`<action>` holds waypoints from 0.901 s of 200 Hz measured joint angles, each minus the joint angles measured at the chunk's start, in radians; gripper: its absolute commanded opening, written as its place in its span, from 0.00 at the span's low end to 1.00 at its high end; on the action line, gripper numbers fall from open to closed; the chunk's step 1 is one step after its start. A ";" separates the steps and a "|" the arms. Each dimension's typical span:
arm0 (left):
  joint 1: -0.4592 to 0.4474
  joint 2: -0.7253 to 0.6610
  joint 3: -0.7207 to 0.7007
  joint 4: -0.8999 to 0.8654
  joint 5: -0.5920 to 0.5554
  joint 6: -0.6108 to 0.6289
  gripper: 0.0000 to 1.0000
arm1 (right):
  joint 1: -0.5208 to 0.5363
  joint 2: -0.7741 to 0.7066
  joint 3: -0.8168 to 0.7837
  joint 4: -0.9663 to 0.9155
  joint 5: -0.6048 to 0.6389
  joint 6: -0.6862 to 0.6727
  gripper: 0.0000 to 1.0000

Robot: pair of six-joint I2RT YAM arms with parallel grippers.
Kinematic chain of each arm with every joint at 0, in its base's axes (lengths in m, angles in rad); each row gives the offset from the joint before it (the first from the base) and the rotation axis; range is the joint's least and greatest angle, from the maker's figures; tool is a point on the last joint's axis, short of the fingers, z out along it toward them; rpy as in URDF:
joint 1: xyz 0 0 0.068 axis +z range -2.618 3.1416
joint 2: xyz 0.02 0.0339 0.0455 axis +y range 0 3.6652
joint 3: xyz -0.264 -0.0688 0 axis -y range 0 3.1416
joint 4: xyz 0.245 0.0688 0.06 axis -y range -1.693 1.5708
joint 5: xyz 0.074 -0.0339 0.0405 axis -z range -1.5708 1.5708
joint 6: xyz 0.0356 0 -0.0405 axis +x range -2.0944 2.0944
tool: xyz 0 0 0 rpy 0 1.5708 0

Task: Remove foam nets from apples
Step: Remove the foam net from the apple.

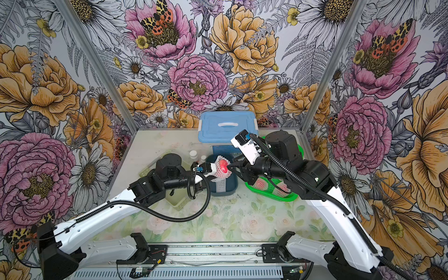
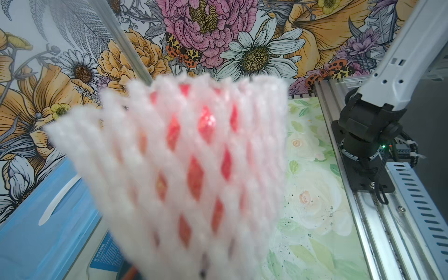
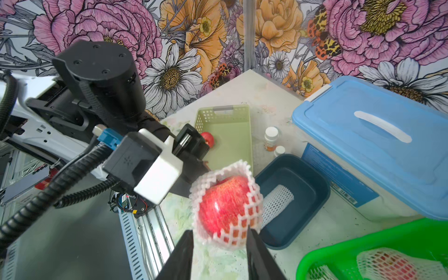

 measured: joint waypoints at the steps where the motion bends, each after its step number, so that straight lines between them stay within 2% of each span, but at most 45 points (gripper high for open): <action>1: -0.001 0.000 0.000 0.000 0.000 0.002 0.00 | 0.001 0.001 0.002 -0.004 -0.002 -0.002 0.42; 48: -0.037 0.000 0.000 0.001 -0.004 0.041 0.00 | 0.047 0.043 0.032 -0.082 -0.018 -0.059 0.43; 180: -0.059 0.000 0.000 -0.006 -0.015 0.066 0.00 | 0.060 0.107 0.125 -0.154 0.087 -0.137 0.44</action>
